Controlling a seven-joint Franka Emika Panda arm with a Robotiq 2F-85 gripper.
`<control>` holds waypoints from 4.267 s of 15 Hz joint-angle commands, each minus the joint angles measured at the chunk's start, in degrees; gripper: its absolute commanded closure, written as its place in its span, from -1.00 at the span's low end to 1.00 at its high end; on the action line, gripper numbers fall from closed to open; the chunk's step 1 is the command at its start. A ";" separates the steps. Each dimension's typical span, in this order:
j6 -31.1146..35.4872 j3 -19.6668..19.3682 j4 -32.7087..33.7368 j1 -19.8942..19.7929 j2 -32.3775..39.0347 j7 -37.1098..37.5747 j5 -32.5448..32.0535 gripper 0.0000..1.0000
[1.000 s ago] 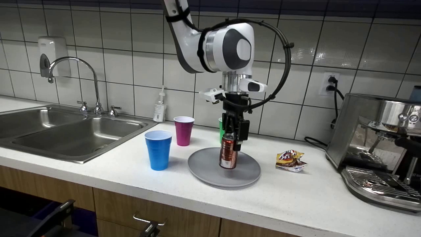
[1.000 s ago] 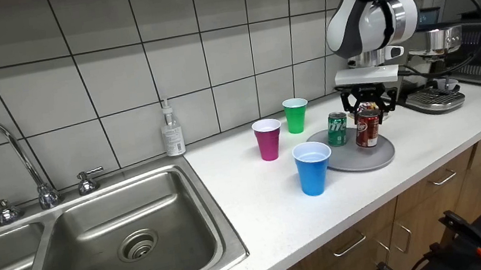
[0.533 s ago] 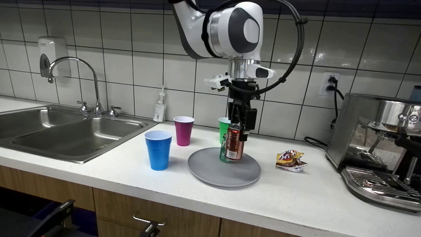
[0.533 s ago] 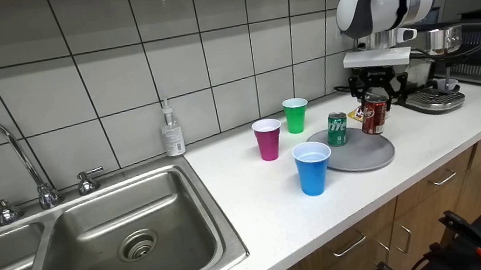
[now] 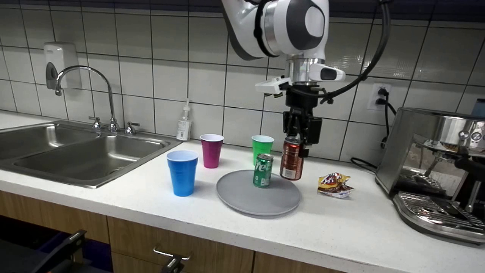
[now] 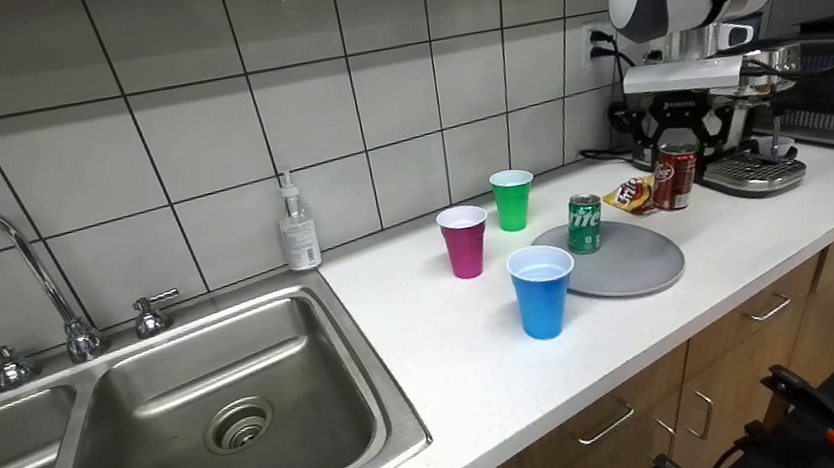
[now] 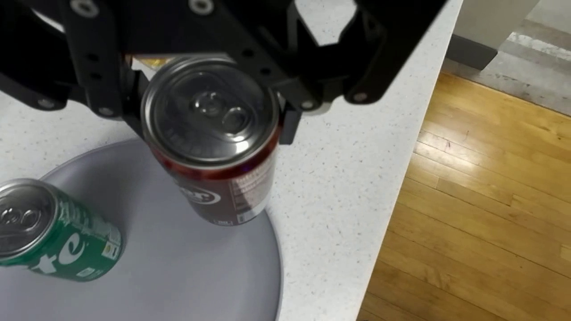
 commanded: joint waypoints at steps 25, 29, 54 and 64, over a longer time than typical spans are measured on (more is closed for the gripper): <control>-12.44 -1.40 40.66 -15.57 33.20 -6.71 10.01 0.21; -14.14 -1.25 44.88 -16.44 36.25 -6.59 10.25 0.21; -12.85 -1.31 20.83 -8.34 12.39 -9.79 7.14 -1.00; -11.50 1.26 1.97 1.79 -2.72 -8.44 0.50 -1.00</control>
